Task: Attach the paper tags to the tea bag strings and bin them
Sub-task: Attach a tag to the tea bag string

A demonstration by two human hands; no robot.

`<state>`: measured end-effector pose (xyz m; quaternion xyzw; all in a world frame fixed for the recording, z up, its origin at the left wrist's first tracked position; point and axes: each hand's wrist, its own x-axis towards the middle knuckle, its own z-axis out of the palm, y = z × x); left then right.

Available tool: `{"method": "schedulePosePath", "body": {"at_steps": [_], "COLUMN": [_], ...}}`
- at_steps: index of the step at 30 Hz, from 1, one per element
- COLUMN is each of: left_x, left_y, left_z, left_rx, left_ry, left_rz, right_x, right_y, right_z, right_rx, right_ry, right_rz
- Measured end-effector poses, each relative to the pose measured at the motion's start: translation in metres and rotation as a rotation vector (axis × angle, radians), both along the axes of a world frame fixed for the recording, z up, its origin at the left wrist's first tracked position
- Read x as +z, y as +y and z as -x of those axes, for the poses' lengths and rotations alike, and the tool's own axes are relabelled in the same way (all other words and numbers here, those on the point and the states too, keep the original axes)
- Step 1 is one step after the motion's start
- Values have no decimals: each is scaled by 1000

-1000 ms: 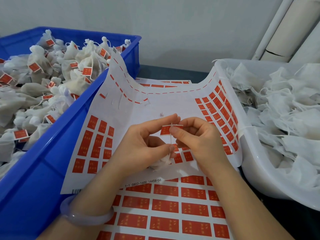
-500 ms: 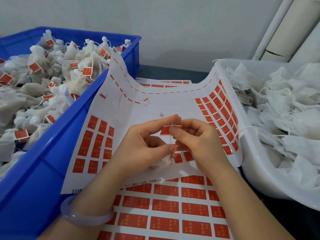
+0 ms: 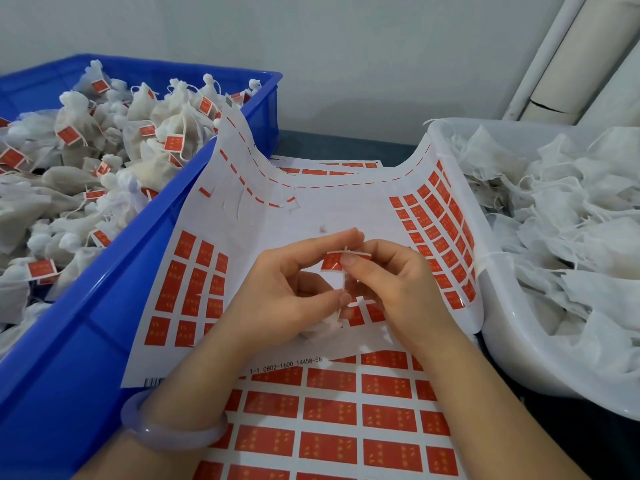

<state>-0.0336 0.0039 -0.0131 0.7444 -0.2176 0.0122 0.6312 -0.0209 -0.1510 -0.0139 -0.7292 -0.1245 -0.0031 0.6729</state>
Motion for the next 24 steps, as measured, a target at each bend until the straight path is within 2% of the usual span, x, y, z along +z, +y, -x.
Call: {"method": "schedulePosePath", "body": {"at_steps": [5, 10, 24], "left_x": [2, 3, 6], "left_y": [-1, 2, 6], "left_z": [-2, -4, -5], "left_rx": [66, 175, 13], "left_ry": [33, 164, 323], "left_rz": [18, 114, 370], "right_x": [2, 5, 6], "right_y": [0, 0, -1], "right_z": [1, 3, 4], "right_rx": [32, 74, 63], "right_ry": [-21, -52, 2], "right_rz": [36, 70, -23]}}
